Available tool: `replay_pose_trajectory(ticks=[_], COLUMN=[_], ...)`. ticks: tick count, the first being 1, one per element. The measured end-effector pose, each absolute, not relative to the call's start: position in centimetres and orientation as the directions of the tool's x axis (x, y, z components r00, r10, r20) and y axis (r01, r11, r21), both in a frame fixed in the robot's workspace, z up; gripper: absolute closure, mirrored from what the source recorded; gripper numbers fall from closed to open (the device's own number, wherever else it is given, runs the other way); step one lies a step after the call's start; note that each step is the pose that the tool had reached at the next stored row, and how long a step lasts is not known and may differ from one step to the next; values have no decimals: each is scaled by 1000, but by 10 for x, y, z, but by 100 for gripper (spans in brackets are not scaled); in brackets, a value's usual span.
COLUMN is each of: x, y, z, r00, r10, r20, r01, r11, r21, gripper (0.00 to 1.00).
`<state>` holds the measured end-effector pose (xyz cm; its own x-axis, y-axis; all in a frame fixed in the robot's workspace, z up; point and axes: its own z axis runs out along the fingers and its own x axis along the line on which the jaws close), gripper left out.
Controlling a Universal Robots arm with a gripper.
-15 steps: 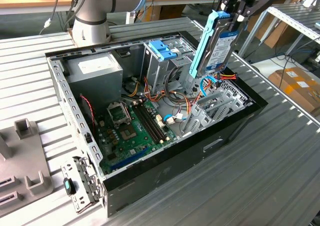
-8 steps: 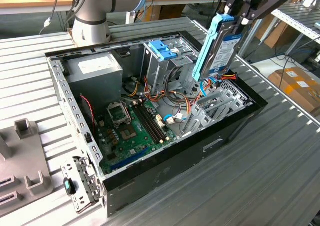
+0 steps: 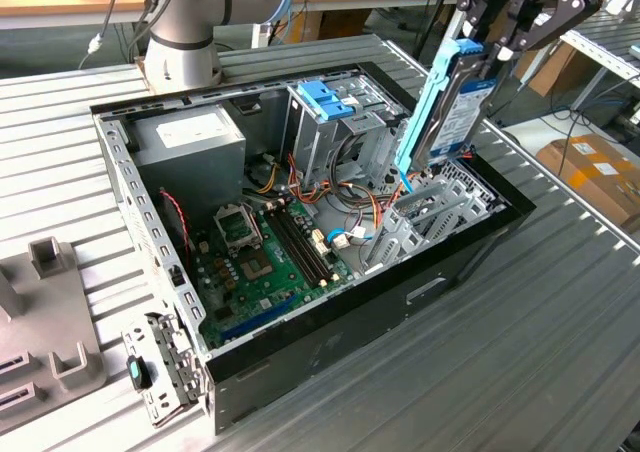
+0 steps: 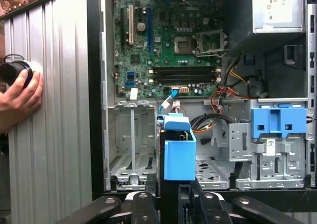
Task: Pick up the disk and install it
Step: 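Insert the disk into the insertion slot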
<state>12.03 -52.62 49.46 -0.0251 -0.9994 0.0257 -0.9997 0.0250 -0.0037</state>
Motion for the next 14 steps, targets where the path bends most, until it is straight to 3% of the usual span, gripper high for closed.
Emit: replay_pose_trajectory(ticks=[14], x=[120], y=[-566], z=[495], r00=[-25], r10=[-999], r20=[26], r01=[-1000], r11=[25], r21=[-4], gripper=[65])
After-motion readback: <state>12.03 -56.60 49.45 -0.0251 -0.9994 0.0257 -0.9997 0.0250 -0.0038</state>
